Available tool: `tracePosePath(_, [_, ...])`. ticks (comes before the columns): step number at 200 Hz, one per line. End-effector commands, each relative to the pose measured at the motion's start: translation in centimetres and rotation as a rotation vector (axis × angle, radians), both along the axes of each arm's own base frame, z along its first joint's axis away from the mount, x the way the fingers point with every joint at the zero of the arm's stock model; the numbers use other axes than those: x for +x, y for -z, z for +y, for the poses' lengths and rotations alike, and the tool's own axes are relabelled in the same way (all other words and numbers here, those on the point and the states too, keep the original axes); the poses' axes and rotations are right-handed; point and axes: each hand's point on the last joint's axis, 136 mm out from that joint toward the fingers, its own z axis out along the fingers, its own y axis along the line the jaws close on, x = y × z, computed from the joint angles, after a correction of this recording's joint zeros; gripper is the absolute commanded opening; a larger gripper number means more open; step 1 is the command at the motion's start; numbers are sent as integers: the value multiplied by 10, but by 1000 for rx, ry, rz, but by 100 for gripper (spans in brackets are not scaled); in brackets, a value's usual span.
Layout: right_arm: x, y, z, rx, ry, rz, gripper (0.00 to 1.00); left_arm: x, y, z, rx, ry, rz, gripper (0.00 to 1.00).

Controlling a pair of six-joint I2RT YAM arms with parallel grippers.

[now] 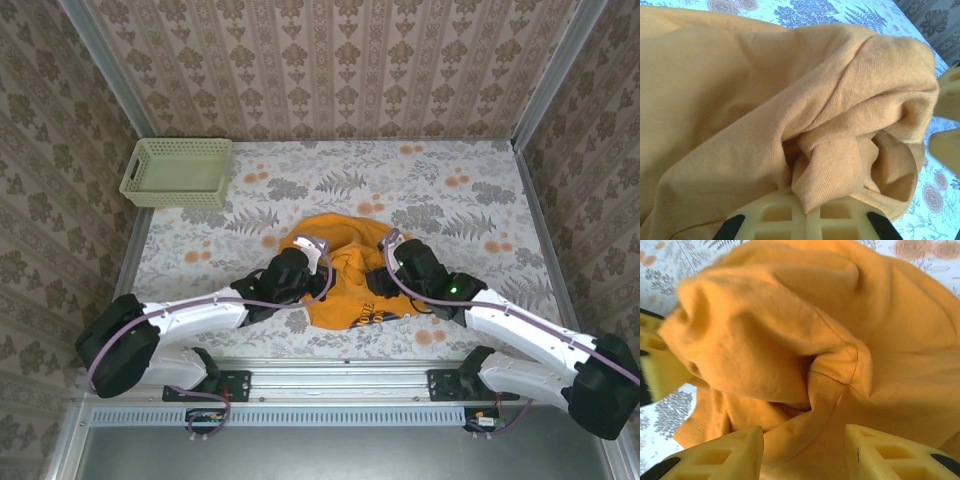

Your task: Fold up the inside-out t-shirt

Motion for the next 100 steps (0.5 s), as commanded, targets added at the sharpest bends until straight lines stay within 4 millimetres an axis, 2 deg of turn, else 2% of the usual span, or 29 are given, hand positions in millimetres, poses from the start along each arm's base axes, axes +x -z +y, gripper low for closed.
tracePosePath(1, [15,-10,11,22,-19,-79,48,0,-16,-1,-42,5,-9,0])
tracePosePath(36, [30,-9,20,8,-10,-88,47,-1,-17,-1,-42,11,-5,0])
tracePosePath(46, [34,-8,20,-5,1,-87,43,-2,-17,0,-44,13,-4,0])
tracePosePath(65, [38,-10,20,-24,16,-81,28,-1,-16,2,-37,8,-9,0])
tracePosePath(88, [39,-31,10,-19,66,-108,1,0,-9,8,4,-2,-10,0])
tracePosePath(100, [37,-47,2,-9,102,-125,0,1,-1,9,24,5,2,0])
